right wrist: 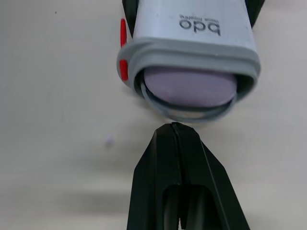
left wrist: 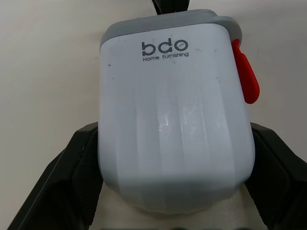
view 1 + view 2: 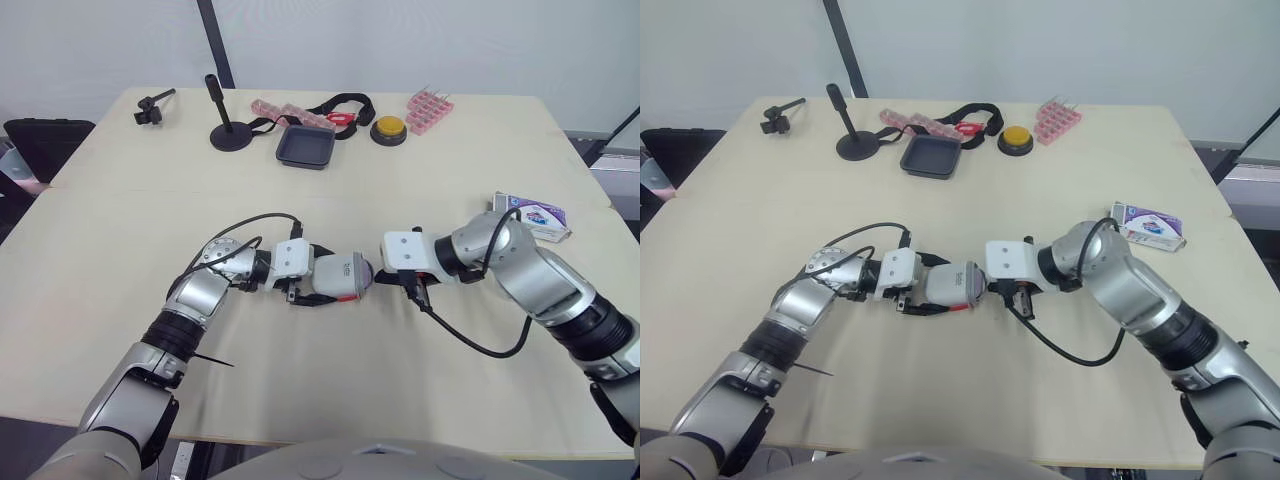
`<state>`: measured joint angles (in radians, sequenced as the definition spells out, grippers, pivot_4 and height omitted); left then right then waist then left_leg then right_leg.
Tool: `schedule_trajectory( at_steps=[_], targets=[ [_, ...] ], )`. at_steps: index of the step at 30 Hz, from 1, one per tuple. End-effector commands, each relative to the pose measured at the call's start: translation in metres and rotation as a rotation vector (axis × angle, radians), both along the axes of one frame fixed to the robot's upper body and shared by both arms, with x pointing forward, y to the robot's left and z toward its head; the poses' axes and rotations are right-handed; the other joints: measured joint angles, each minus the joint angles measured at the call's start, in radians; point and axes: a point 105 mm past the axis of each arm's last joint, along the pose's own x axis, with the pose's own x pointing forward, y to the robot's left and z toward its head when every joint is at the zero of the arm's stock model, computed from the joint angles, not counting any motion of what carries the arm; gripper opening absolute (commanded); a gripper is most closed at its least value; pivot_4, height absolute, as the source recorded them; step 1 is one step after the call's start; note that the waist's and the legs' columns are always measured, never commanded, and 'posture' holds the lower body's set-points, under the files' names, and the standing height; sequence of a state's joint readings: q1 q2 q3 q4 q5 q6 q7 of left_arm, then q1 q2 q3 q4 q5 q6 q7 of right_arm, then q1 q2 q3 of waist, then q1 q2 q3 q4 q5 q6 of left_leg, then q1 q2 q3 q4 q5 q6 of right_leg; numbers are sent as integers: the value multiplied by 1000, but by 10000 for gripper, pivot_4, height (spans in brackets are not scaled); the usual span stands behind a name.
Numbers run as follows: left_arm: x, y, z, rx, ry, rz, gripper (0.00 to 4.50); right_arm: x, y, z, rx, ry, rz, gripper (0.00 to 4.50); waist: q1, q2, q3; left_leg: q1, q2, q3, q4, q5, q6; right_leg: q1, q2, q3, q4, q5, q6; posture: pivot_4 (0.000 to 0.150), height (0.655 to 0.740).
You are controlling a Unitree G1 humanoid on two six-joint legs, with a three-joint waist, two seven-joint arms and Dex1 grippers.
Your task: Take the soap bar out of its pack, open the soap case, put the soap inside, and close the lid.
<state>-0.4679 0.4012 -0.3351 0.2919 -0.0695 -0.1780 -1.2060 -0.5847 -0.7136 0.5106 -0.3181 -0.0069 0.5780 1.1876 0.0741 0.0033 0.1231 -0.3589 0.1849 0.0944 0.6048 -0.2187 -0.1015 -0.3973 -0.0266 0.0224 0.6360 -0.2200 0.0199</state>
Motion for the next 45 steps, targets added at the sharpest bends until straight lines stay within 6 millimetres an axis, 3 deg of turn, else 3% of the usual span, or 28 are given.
schedule_trajectory(
  at_steps=[1, 8, 15, 19, 28, 33, 42, 45],
  targets=[
    [1, -6, 15, -40, -46, -22, 34811, 4, 7, 10, -1, -64, 22, 213, 2, 0, 0, 0, 0, 0, 0, 0, 0, 0, 0, 0, 0, 0, 0, 1500, 7400],
    [-1, -9, 15, -43, -44, -32, 34811, 4, 13, 14, 2, -81, 41, 213, 1, 0, 0, 0, 0, 0, 0, 0, 0, 0, 0, 0, 0, 0, 0, 1500, 7400],
    [-1, 0, 11, -29, -41, -14, 34811, 8, -13, -2, -76, -108, 8, 213, 4, 0, 0, 0, 0, 0, 0, 0, 0, 0, 0, 0, 0, 0, 0, 1500, 7400],
    [-1, 7, 11, -24, -38, -1, 34811, 14, -20, -1, -53, -102, -44, 213, -1, 0, 0, 0, 0, 0, 0, 0, 0, 0, 0, 0, 0, 0, 0, 1500, 7400],
    [-1, 24, 14, -21, -38, 39, 34811, 20, -45, 15, 68, -40, -201, 28200, 3, 0, 0, 0, 0, 0, 0, 0, 0, 0, 0, 0, -1, 0, 0, 1500, 7400],
    [0, 27, 16, -23, -44, 46, 34811, 16, -49, 21, 193, 102, -306, 44709, 3, 0, 0, 0, 0, 0, 0, 0, 0, 0, 0, 0, -1, 0, 0, 1500, 7400],
    [5, 30, 21, -32, -66, 53, 34811, 7, -45, 55, 557, 512, -420, 44709, 7, 1, 0, 0, 0, 0, 0, 0, 0, 0, 0, 0, -1, 0, 0, 1500, 7400],
    [4, 32, 25, -50, -103, 58, 34811, 4, -38, 52, 704, 787, -521, 44709, 7, 1, 0, 0, 1, 0, 0, 0, 0, 0, 0, -1, -1, -1, -1, 1500, 7400]
  ],
)
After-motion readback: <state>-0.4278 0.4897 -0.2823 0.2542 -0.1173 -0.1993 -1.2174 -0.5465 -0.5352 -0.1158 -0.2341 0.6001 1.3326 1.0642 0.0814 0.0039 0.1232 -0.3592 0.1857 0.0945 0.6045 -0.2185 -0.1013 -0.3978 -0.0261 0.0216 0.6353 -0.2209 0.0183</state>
